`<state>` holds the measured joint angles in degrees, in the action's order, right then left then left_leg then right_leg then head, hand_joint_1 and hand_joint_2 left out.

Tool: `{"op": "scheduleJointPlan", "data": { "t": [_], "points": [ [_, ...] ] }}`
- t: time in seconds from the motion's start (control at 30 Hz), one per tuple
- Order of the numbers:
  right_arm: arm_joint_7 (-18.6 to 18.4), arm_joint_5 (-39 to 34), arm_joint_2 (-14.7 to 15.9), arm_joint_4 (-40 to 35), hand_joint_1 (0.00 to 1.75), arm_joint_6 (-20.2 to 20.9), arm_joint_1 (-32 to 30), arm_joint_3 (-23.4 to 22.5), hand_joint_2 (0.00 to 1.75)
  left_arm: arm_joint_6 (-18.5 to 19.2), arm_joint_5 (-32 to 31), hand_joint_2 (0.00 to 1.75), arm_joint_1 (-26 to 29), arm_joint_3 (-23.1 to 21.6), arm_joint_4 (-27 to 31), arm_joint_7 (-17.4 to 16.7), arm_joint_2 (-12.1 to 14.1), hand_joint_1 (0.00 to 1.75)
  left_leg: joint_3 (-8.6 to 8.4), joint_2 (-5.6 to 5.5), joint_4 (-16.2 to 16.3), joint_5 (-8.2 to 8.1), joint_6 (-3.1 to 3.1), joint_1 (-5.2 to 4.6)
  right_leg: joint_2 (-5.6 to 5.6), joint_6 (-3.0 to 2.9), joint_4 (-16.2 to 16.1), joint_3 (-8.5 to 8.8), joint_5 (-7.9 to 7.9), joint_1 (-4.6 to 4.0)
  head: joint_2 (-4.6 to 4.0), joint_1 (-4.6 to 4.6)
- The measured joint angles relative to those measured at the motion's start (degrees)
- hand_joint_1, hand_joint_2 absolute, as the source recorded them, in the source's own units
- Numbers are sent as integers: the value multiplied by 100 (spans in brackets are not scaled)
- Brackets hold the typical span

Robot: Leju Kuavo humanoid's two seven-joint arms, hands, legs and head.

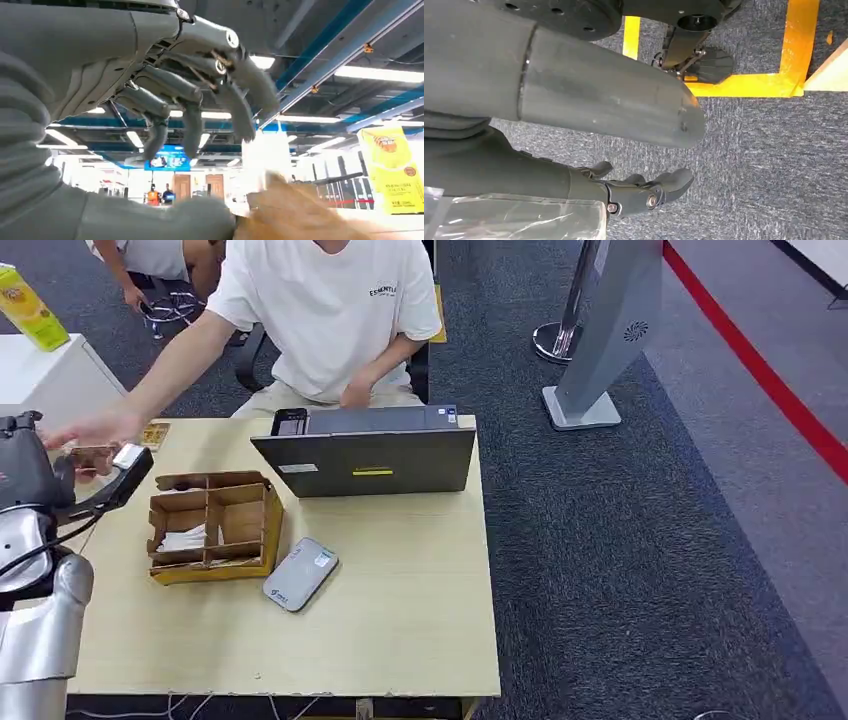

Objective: Pass the card to the sensor for recognition and then transmit it.

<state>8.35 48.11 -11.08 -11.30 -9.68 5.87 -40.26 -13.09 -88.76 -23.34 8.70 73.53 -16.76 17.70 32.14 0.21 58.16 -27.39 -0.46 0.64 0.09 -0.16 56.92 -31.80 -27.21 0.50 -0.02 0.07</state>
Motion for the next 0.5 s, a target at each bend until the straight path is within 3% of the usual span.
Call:
{"op": "scheduleJointPlan", "data": {
  "t": [0.17,0.27,0.5],
  "points": [
    [0,2,0,2,0,-2,-1,0,0,-4,0,175,12,44,0,50,-37,0,0,-1,0,0,0,0,0,0,0,0,0,0,2,0],
    [7,-7,0,2,0,-11,-3,-11,0,-65,0,175,58,59,102,327,-157,0,0,-2,1,0,0,0,-1,0,-1,0,0,0,2,0],
    [109,-157,0,-24,0,-2,4,-227,0,-46,0,175,481,29,1240,1341,-1216,0,11,-1,12,-4,6,-5,-1,3,-3,-5,1,4,0,-2]
  ]
}}
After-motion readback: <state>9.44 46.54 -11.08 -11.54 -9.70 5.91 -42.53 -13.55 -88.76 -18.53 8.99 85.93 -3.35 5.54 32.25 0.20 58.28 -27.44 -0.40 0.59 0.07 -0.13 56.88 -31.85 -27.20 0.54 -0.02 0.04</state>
